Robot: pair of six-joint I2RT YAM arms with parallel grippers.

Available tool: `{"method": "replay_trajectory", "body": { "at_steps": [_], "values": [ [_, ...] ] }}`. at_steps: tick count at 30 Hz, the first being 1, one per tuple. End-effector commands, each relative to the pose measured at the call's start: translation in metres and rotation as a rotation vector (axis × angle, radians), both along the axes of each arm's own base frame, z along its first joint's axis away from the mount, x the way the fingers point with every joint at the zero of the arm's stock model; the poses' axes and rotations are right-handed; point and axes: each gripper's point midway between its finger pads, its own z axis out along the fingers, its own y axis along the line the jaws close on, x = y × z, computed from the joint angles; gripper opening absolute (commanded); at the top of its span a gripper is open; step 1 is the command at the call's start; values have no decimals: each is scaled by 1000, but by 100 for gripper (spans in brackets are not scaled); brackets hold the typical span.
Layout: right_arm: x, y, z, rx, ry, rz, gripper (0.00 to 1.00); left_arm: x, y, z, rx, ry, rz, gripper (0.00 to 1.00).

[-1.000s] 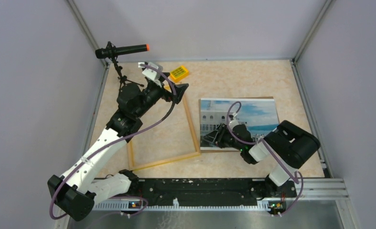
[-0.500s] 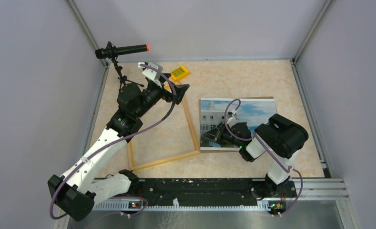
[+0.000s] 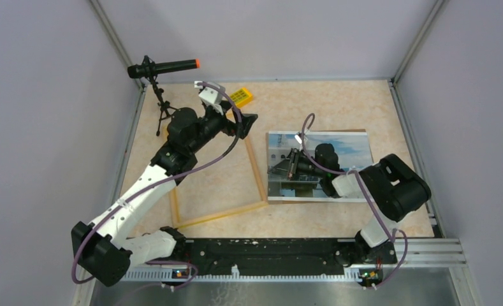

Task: Put the photo into the frame
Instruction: Pick up the photo frame item from the photo frame, then place the photo frame item in the photo frame.

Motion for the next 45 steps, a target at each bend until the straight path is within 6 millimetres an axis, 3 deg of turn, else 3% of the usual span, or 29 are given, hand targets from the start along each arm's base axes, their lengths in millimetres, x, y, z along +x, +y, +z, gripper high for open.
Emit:
{"method": "replay_trajectory", "body": {
  "at_steps": [1,11,20,25,31,45],
  "values": [
    [2,14,30,50,-149,160,0,1,0,12,-32,-25,8,99],
    [24,45,36,245,-38,268,0,2,8,17,-26,-41,44,99],
    [35,75,20,210,21,297,0,3,9,18,-24,-44,52,99],
    [34,78,19,220,22,329,0,4,7,15,-22,-36,49,99],
    [35,82,34,254,39,350,0,5,7,15,-21,-35,51,99],
    [38,96,48,306,145,378,0,3,7,16,-23,-35,47,99]
  ]
}}
